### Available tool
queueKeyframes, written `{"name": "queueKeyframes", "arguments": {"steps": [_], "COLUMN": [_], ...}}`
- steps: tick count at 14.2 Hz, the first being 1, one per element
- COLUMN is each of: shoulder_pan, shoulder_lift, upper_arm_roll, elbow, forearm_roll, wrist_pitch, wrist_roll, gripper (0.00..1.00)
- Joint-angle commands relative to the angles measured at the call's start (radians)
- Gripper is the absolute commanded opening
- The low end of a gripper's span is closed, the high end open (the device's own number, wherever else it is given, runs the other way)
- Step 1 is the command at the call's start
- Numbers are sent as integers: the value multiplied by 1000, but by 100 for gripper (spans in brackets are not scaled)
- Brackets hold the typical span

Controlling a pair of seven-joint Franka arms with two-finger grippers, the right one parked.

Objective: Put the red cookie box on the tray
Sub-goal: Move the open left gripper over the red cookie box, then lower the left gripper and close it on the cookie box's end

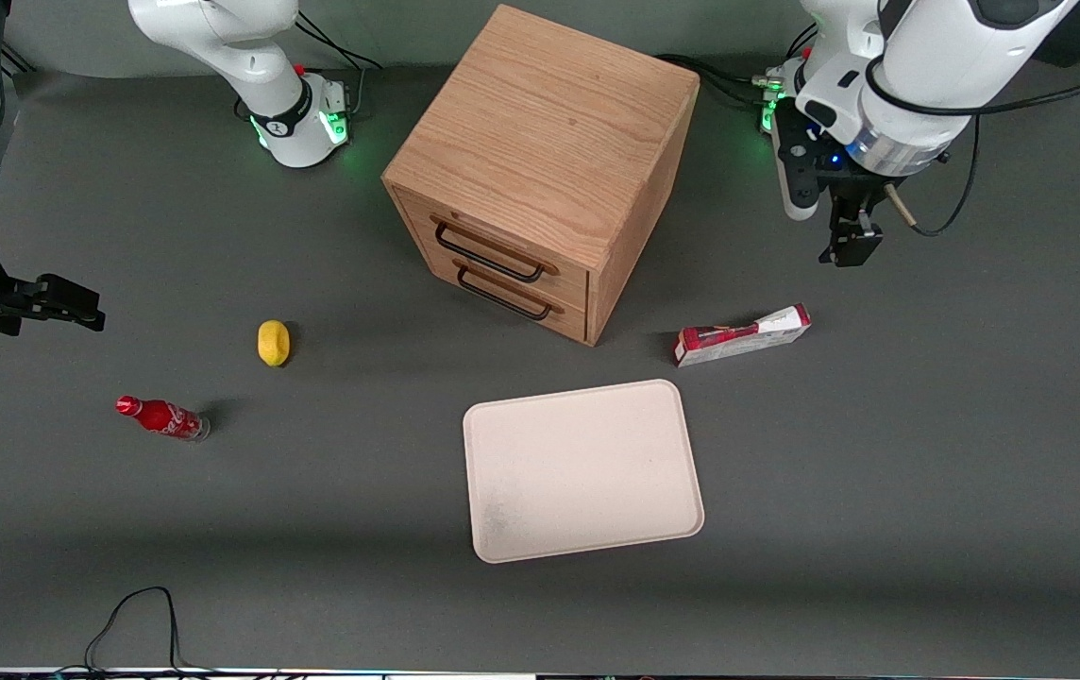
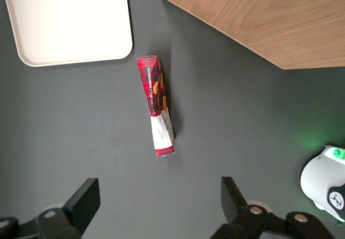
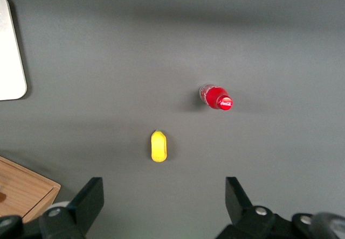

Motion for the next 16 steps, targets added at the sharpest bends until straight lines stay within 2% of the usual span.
{"name": "queueKeyframes", "arguments": {"steps": [1, 7, 12, 16], "shoulder_pan": [3, 3, -6, -15], "shoulder_lift": [14, 185, 233, 287], "upper_arm_roll": [4, 4, 3, 1], "elbow": [-54, -85, -213, -329], "forearm_roll": [-18, 15, 45, 57], "wrist_pitch": [73, 251, 417, 644], "wrist_roll": [23, 22, -72, -75], "gripper": [100, 98, 97, 97]}}
